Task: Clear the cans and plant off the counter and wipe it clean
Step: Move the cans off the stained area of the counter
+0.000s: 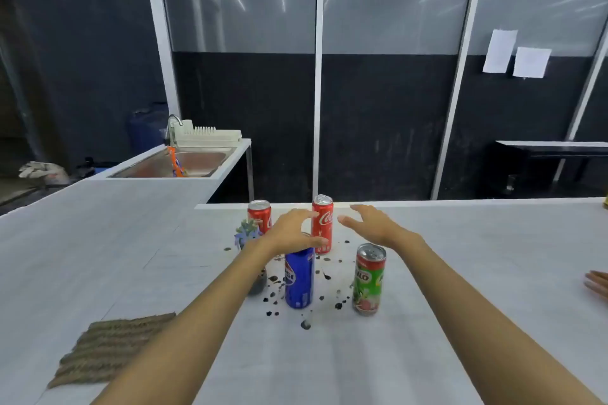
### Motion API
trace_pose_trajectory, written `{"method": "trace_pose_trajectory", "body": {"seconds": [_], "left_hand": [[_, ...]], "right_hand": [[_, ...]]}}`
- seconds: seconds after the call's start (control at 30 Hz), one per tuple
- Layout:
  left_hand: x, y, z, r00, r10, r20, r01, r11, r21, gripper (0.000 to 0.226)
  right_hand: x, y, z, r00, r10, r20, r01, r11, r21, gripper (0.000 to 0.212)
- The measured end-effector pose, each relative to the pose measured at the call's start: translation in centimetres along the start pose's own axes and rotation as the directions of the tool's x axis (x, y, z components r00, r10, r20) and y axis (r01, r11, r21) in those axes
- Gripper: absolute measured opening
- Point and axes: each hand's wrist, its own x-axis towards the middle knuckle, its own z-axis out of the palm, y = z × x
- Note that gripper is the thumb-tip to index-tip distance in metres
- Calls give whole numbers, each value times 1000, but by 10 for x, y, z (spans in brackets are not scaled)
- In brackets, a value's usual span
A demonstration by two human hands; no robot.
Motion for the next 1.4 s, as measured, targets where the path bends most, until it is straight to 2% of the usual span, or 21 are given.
{"method": "trace_pose_trajectory", "body": {"seconds": [0.1,0.23,0.33,0.47,0.57,0.67,0.87,1.03,1.17,1.3,1.4], "left_hand": [[-8,-3,12,999,-39,-13,39,999,-11,68],[-17,-11,31,990,-124,-61,114,984,-139,70],[-17,-20,46,975,-188,-117,156,958,-239,78],[-18,-22,61,954,-220,-205,150,939,-309,82],[-20,-25,72,930,-222,-293,120,936,-330,94],[-21,-31,84,890,-301,-342,130,888,-442,100],[-12,-43,100,846,-387,-368,158,839,-520,82],[-11,-42,100,829,-389,-401,136,837,-530,80],[-18,-36,90,816,-351,-459,62,842,-536,83],[-24,-30,57,782,-328,-531,-4,848,-530,81],[-37,-32,23,717,-336,-610,-62,842,-537,75]], "right_hand": [[-10,12,6,997,79,5,-79,997,25,68],[-33,31,18,989,149,-20,-136,944,299,76],[-46,48,30,987,156,-26,-126,871,475,81],[-57,64,47,993,104,48,-112,802,587,80],[-61,73,56,993,117,22,-106,792,602,73],[-61,77,61,991,128,-22,-89,794,601,65],[-57,80,66,988,126,-85,-63,850,523,65],[-53,76,64,981,111,-157,-27,888,460,59],[-49,60,53,978,82,-190,18,881,473,61],[-44,23,37,984,-1,-179,89,869,487,62],[-41,-14,30,974,-104,-203,195,839,508,57]]}}
